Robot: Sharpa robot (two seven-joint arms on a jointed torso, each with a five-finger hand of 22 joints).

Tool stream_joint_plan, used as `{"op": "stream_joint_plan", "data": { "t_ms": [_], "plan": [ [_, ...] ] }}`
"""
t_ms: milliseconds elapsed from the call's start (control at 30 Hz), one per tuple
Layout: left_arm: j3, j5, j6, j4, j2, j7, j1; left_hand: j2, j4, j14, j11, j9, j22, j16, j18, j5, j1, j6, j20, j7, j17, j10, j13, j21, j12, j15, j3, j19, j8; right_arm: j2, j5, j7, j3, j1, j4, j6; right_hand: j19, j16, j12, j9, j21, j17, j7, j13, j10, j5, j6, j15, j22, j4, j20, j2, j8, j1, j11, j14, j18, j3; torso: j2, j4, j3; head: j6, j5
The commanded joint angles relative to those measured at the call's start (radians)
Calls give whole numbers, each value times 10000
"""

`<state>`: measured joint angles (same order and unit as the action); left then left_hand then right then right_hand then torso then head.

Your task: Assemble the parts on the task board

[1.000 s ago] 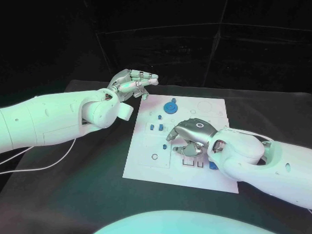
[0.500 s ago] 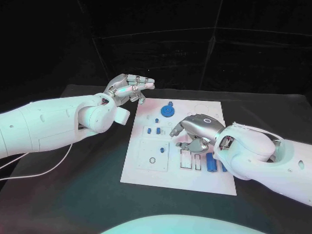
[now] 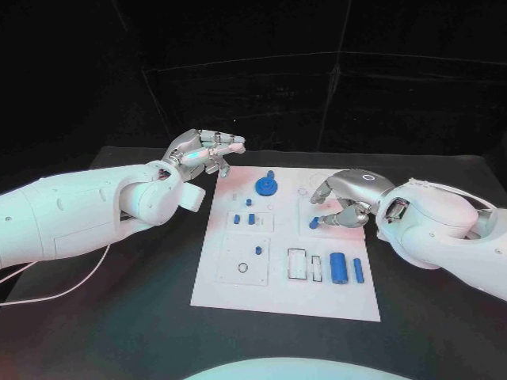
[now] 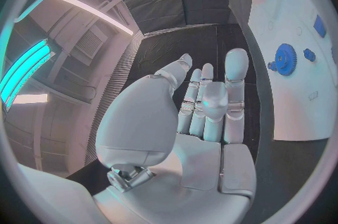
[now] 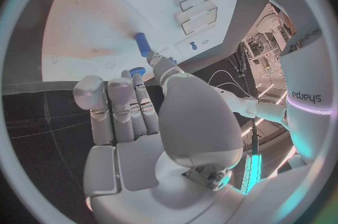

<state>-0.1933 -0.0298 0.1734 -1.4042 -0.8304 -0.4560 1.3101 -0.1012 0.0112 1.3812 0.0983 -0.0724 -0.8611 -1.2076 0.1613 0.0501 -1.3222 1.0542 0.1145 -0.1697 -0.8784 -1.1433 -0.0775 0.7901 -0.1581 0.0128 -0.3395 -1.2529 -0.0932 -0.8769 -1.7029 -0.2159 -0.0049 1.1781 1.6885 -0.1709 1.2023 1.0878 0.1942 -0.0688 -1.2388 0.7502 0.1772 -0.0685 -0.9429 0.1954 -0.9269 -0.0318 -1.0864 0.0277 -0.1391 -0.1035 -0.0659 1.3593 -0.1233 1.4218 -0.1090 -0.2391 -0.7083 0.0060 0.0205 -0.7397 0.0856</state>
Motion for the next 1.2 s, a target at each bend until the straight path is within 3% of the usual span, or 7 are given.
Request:
{"op": "stream_joint_plan", "data": {
  "t_ms": [33, 200, 500, 733, 967, 1200],
  "plan": [
    [6, -30, -167, 6, 10, -23, 8, 68, 13, -37, 21, 6, -3, -9, 58, 14, 18, -55, 7, -32, 0, 43, -14, -40, -22, 14, 52, 30, -48, 0, -281, -176, 15, 30, -30, 1, -26, -11, 103, -18, 29, 24, 18, -12, 50, -69, -33, 3, -39, 6, 4, 72, -32, 78, 24, -53, -67, 91, 0, 3, 0, 29, -4],
    [6, -30, -167, 19, 7, -23, -2, 68, 13, -37, 21, 6, -3, -9, 58, 14, 18, -55, 7, -32, 0, 43, -14, -40, -22, 14, 52, 30, -48, 32, -278, -37, 18, 40, -11, -52, 78, 62, 260, -28, -37, 80, -3, -16, -30, -77, -119, 21, -129, 3, 15, 125, -55, 130, 48, 21, -47, 158, -1, -4, 4, 32, 15],
    [5, -30, -154, 35, 8, -16, -7, 68, 13, -37, 21, 6, -3, -9, 58, 14, 18, -55, 7, -32, 0, 43, -14, -40, -22, 14, 52, 30, -48, -4, 283, 136, 16, 43, 122, 975, 78, 49, 397, -26, -12, 19, -23, -8, -83, -5, -163, 41, -99, -35, 33, 94, -51, 84, 72, 34, -53, 302, 1, -10, -7, 3, 4],
    [5, -30, -151, 39, 1, -13, -8, 86, 22, -38, 17, 3, 5, -12, 59, 13, -7, -47, 6, -27, 6, 41, -17, -50, -38, 12, 58, 26, -59, -66, 373, 132, 10, 43, 244, 1490, 80, 40, 485, -28, -1, -12, -50, -6, -140, 70, -198, 58, -92, -23, 45, 118, -55, 128, 98, 31, -54, 343, 4, 9, -9, -17, 0],
    [5, -30, -163, 44, -6, -9, -8, 86, 22, -38, 17, 3, 5, -12, 59, 13, -7, -47, 6, -27, 6, 41, -17, -50, -38, 12, 58, 26, -59, -56, 418, 173, 6, 38, 293, 1434, 177, 92, 601, -39, -68, 33, -59, 2, -253, 122, -308, 79, -191, -68, 65, 169, -86, 104, 118, 79, -30, 413, 0, -8, -5, -34, 18],
    [5, -30, -170, 44, -5, -4, -8, 86, 22, -38, 17, 3, 5, -12, 59, 13, -7, -47, 6, -27, 6, 41, -17, -50, -38, 12, 58, 26, -59, 164, 429, 192, -2, 15, 16, 1327, 345, 183, 676, -37, -200, 132, -71, 25, -369, 104, -386, 102, -371, -82, 87, 333, -90, 197, 137, 160, 13, 350, -2, 10, -7, -45, 14]
  ]
}}
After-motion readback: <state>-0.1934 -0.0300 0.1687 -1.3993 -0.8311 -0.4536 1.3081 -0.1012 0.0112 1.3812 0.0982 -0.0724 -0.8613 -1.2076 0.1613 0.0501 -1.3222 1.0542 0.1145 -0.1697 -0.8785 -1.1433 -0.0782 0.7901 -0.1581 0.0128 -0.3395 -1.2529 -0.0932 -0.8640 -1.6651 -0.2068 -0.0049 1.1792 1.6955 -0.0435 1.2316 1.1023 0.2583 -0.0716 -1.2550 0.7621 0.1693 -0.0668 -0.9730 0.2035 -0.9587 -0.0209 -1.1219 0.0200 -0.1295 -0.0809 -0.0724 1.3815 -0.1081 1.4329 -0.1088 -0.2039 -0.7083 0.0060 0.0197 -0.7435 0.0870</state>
